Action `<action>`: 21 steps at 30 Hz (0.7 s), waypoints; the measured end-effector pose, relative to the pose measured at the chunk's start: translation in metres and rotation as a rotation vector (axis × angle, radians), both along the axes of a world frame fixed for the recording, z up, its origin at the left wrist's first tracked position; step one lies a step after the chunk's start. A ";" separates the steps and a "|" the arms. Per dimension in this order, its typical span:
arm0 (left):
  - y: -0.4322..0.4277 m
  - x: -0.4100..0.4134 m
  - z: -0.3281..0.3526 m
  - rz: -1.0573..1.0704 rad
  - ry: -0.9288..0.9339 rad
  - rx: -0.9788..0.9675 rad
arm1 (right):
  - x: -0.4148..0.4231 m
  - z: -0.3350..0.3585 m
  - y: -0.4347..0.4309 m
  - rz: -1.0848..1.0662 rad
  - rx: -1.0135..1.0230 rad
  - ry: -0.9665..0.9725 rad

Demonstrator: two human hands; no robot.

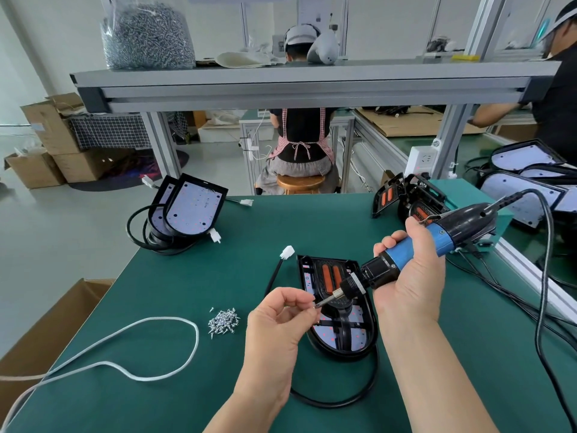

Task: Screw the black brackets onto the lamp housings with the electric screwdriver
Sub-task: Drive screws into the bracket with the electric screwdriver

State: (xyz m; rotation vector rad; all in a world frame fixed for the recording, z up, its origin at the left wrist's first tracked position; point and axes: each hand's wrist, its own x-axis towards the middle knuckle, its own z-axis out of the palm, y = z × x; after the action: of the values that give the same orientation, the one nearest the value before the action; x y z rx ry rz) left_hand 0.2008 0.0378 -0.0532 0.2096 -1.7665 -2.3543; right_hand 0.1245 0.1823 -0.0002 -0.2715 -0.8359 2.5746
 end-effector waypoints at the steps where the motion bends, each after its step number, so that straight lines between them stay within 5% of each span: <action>1: 0.002 0.000 0.000 0.024 0.026 -0.062 | 0.000 0.000 0.000 -0.008 -0.001 -0.006; 12: 0.007 -0.005 -0.007 0.083 0.110 -0.288 | -0.012 -0.005 0.003 -0.049 -0.020 -0.071; 21: -0.016 -0.041 -0.019 0.206 -0.069 -0.339 | -0.045 0.002 0.013 -0.069 -0.004 -0.054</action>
State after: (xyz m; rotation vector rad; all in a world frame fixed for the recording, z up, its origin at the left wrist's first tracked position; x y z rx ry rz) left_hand 0.1595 0.0216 -0.0718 0.4020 -2.0320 -1.8960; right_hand 0.0793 0.1952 0.0020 -0.3665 -0.8259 2.5155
